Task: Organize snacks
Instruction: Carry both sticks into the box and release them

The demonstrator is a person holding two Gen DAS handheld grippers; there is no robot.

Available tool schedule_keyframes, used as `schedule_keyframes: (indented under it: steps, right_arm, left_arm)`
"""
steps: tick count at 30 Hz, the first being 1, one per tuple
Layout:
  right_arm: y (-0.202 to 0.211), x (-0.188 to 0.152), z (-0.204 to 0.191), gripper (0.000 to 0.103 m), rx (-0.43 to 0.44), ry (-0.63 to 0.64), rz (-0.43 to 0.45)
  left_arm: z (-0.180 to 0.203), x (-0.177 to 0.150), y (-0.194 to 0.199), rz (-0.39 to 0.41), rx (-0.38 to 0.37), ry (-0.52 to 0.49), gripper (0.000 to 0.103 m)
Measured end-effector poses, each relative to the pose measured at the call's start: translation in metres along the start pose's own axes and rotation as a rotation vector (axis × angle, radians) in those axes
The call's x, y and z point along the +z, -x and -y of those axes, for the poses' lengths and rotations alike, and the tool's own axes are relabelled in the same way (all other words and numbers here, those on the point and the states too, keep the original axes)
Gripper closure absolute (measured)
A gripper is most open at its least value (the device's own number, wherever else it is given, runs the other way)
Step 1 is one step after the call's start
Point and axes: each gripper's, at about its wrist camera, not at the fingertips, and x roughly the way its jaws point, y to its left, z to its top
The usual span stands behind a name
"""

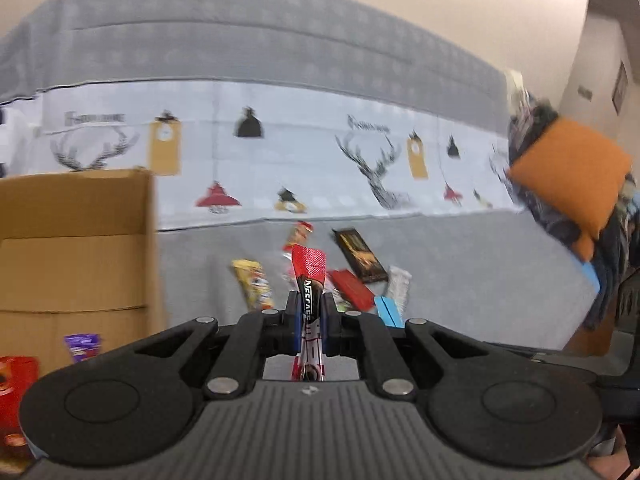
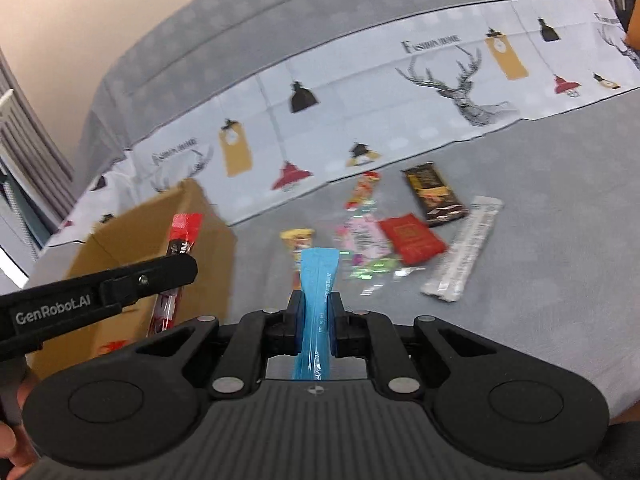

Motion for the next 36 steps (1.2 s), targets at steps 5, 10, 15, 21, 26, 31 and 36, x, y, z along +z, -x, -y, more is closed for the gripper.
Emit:
schedule_keyframes:
  steps: [5, 10, 15, 21, 26, 31, 36]
  right_arm:
    - [0.003, -0.004, -0.065, 0.09, 0.053, 0.07, -0.004]
    - [0.011, 0.005, -0.129, 0.09, 0.161, 0.067, -0.005]
    - [0.025, 0.016, -0.198, 0.09, 0.23, 0.179, 0.041]
    - [0.023, 0.023, -0.247, 0.09, 0.268, 0.261, 0.063]
    - [-0.013, 0.009, -0.268, 0.09, 0.235, 0.336, 0.007]
    - [-0.065, -0.015, -0.264, 0.09, 0.147, 0.346, -0.092]
    - [-0.109, -0.037, -0.247, 0.09, 0.046, 0.329, -0.193]
  left_arm:
    - [-0.046, 0.0, 0.045, 0.078, 0.037, 0.075, 0.094]
    - [-0.09, 0.016, 0.128, 0.288, 0.051, 0.16, 0.094]
    - [-0.131, 0.031, 0.182, 0.436, 0.061, 0.247, 0.094]
    - [-0.174, 0.016, 0.154, 0.335, 0.128, 0.322, 0.094]
    - [-0.197, -0.001, 0.114, 0.213, 0.276, 0.257, 0.094]
    - [-0.218, -0.02, 0.064, 0.044, 0.333, 0.202, 0.094]
    - [-0.228, -0.039, 0.031, -0.099, 0.321, 0.188, 0.093]
